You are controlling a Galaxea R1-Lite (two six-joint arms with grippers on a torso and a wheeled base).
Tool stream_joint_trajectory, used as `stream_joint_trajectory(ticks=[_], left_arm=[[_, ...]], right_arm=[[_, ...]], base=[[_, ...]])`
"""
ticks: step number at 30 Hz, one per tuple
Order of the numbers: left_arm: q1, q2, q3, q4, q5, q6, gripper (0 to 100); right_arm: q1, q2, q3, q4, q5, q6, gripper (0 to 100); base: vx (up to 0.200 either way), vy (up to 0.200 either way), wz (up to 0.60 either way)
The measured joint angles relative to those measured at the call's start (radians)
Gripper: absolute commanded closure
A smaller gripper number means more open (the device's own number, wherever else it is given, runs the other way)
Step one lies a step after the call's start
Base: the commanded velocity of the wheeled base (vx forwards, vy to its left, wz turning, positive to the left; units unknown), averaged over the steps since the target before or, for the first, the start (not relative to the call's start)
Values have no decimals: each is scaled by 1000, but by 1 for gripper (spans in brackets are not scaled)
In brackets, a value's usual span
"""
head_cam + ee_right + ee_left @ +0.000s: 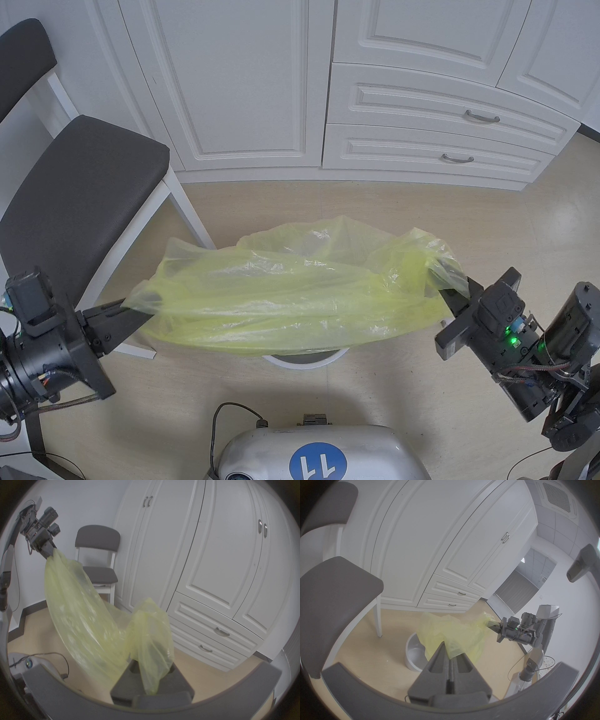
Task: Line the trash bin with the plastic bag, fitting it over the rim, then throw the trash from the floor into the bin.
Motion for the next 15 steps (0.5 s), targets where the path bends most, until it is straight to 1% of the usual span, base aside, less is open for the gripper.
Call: stream_joint_trajectory(ticks=[3, 8, 12, 15], left_arm=[[-3, 72, -41, -33, 0, 0, 100], [-21, 210, -131, -113, 15, -1, 100], [-54, 312, -179, -206, 68, -1, 100], [-74, 371, -194, -256, 95, -2, 100]], right_arm=[[22, 58, -9, -76, 4, -4, 100], [61, 121, -36, -92, 16, -10, 100], [108, 150, -58, -93, 30, 2, 100], [150, 171, -88, -93, 40, 44, 100]], base=[[0, 0, 0], [0, 0, 0], [0, 0, 0], [0, 0, 0]])
